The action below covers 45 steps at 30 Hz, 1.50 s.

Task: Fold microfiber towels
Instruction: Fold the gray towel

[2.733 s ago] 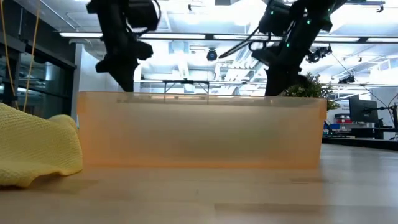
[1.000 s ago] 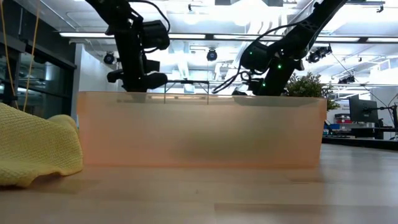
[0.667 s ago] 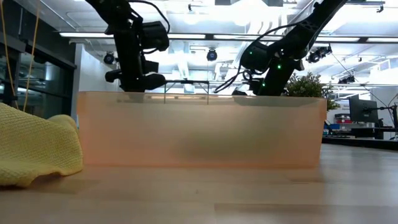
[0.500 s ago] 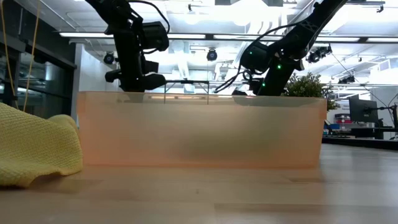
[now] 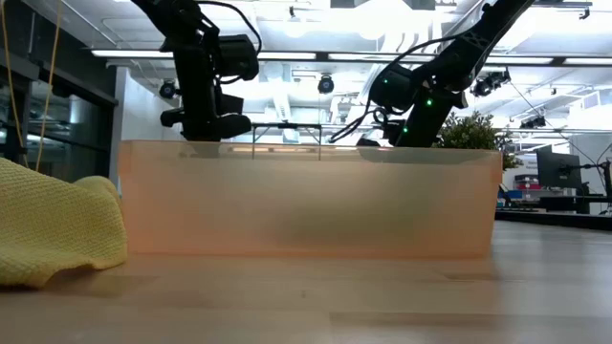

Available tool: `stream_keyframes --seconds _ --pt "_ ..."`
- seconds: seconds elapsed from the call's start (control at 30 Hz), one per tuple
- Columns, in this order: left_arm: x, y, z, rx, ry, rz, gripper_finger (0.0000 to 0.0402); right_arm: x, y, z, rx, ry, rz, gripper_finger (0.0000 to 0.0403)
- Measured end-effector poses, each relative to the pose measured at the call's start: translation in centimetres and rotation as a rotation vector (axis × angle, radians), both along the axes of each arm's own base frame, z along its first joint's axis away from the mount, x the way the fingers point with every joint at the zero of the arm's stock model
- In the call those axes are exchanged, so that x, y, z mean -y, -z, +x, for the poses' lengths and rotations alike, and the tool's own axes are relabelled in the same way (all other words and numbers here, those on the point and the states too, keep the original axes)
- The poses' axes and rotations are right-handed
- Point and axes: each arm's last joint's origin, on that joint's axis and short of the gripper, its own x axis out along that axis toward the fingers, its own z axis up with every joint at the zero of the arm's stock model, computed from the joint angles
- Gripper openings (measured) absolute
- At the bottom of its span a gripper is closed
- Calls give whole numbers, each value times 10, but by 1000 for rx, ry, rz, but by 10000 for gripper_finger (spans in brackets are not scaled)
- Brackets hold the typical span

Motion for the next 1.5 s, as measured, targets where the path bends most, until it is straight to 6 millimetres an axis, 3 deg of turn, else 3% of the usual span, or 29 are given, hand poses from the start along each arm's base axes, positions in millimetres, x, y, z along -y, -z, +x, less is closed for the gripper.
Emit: stream_keyframes --seconds 0.27,0.6,0.73,0.87,1.03,1.23,1.5 --pt "-1 -1 0 -31 33 23 51 0 0 0 -8 0 -9 73" --pt "-5 -10 -11 -33 114 -39 130 9 -8 -7 42 -18 28 159" --pt "3 -26 -19 71 190 -135 154 5 -27 -10 106 -152 49 171" --pt "26 -32 -21 232 414 -224 160 -11 -50 -11 181 -398 72 172" --pt "64 -5 -27 296 592 -230 156 -39 -69 -18 182 -626 118 172" --pt "101 38 -21 324 760 -197 155 -62 -75 -23 121 -699 138 172" --pt "118 72 -9 98 835 -88 154 -66 -75 -21 98 -690 110 172"
